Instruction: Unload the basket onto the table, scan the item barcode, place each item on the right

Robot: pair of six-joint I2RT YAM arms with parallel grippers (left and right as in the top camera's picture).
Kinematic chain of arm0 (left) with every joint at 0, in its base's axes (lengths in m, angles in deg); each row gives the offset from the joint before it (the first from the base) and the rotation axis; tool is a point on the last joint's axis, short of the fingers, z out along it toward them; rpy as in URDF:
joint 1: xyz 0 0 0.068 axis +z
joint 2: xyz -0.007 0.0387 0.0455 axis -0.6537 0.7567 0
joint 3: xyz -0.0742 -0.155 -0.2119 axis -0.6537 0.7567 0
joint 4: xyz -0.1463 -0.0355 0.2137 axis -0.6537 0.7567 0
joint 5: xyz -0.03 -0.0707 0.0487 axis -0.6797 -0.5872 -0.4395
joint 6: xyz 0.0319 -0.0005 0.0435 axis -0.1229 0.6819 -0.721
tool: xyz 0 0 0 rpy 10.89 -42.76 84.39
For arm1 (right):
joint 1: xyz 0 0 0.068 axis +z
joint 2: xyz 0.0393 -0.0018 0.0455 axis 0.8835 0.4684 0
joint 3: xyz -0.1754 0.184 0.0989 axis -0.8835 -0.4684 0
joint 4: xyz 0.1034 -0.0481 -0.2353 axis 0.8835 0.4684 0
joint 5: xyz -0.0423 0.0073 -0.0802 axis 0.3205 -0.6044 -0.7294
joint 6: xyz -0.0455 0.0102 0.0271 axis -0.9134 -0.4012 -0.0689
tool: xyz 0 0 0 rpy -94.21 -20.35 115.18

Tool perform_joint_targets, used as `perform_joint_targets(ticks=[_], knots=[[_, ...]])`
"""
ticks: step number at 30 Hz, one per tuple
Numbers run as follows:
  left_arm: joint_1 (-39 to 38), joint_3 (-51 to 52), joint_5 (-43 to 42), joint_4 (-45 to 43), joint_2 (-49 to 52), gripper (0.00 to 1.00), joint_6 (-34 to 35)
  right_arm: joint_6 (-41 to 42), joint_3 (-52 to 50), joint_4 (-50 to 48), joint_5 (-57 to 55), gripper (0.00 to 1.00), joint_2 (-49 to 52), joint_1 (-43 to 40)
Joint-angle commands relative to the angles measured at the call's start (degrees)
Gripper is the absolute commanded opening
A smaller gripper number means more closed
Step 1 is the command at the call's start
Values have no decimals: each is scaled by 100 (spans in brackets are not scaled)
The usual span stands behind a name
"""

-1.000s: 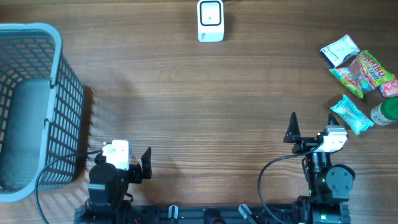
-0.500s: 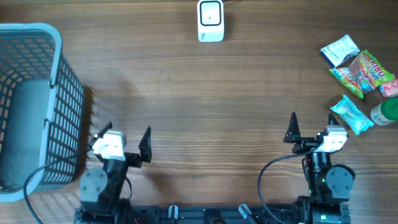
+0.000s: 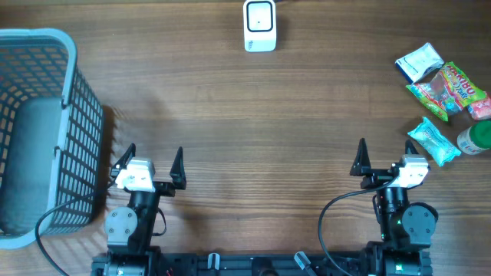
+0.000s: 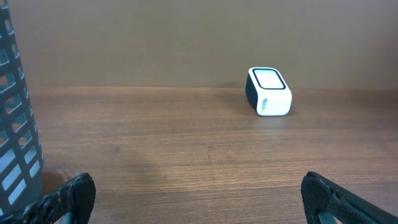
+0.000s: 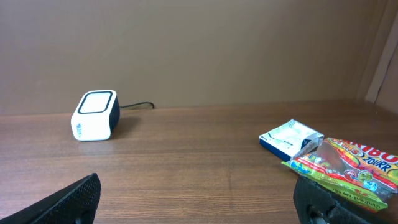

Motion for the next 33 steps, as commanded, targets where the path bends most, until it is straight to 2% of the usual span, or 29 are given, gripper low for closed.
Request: perform_joint_targets(ticks=[1, 33], knots=[[33, 37, 72, 39, -28, 100, 33, 70, -7, -11, -76, 100, -57, 28], [33, 37, 11, 13, -74, 100, 31, 70, -7, -11, -76, 100, -57, 28]])
